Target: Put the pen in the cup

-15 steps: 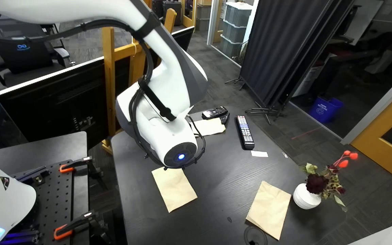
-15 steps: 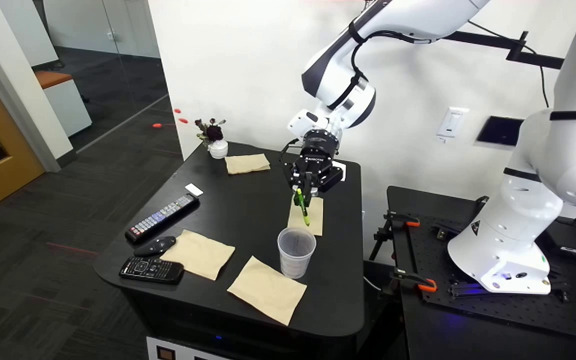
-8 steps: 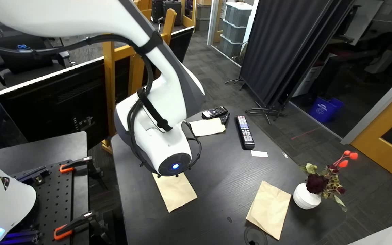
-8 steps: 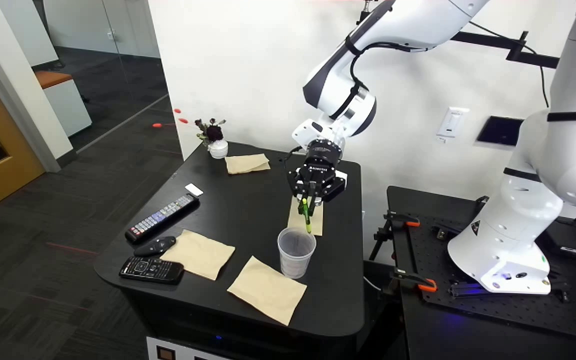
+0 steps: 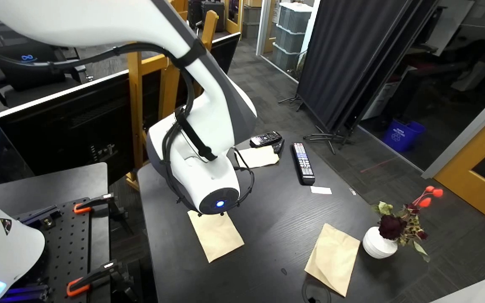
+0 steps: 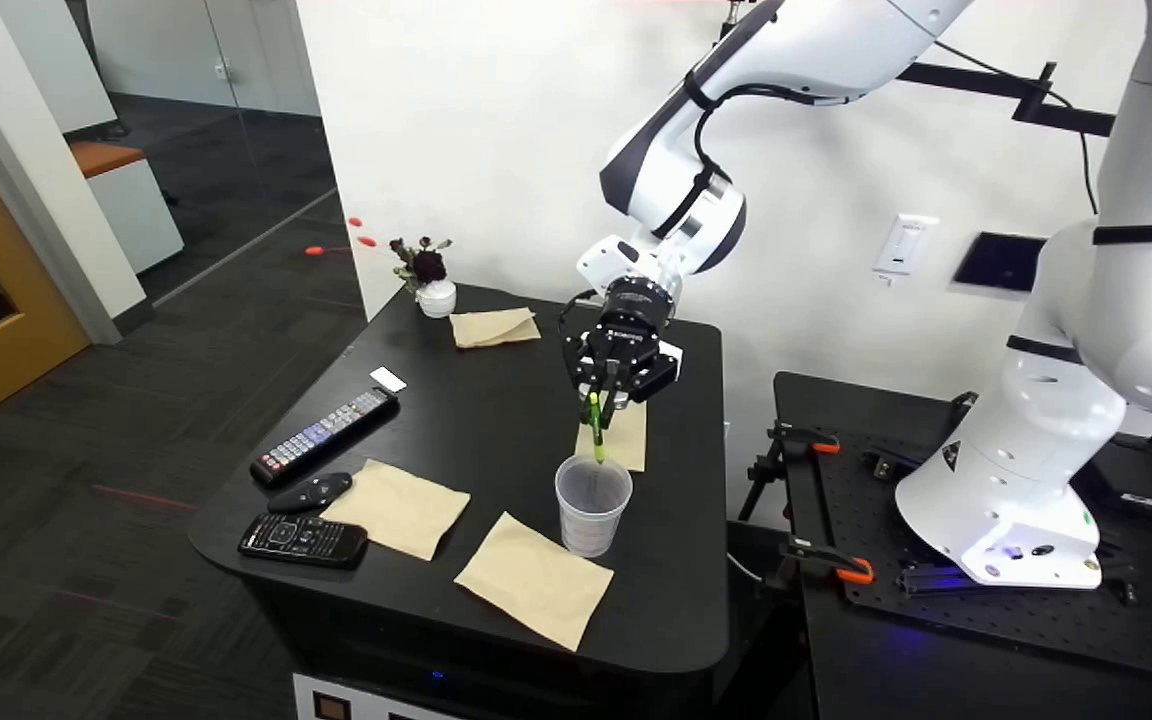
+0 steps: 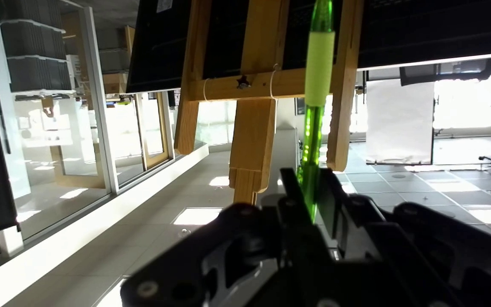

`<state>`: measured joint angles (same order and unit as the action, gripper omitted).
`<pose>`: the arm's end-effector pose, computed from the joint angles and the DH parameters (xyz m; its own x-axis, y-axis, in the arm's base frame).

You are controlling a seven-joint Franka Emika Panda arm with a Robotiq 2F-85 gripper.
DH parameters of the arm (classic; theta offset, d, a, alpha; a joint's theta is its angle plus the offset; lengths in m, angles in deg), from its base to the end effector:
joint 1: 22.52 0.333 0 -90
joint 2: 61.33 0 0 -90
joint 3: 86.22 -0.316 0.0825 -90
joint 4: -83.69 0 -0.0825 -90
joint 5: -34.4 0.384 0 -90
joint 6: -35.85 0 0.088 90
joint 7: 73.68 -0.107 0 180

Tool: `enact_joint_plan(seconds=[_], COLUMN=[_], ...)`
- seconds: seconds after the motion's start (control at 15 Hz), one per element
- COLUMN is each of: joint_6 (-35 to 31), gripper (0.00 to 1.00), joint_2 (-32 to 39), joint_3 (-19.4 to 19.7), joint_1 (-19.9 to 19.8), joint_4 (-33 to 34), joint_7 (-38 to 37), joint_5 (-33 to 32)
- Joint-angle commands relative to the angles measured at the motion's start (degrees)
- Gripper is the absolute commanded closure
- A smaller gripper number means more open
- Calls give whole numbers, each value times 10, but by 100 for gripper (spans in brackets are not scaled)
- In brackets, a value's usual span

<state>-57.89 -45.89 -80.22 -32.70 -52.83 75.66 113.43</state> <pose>0.4540 -0.0299 0.2207 0.0759 0.1651 0.9834 0.9877 -0.1477 -0.0514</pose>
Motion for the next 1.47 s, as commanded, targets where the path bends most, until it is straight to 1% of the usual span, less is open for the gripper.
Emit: enact_joint_plan(seconds=[0.0, 0.4, 1.07, 1.4], joint_6=[-9, -17, -32, -42], gripper=[96, 96, 96, 96], joint_2=[-2, 9, 49, 58], joint_3=[8, 11, 16, 24], joint_1=[13, 13, 13, 11], joint_4=[4, 1, 4, -8], joint_7=[0, -1, -1, -1], joint_5=[14, 17, 21, 16])
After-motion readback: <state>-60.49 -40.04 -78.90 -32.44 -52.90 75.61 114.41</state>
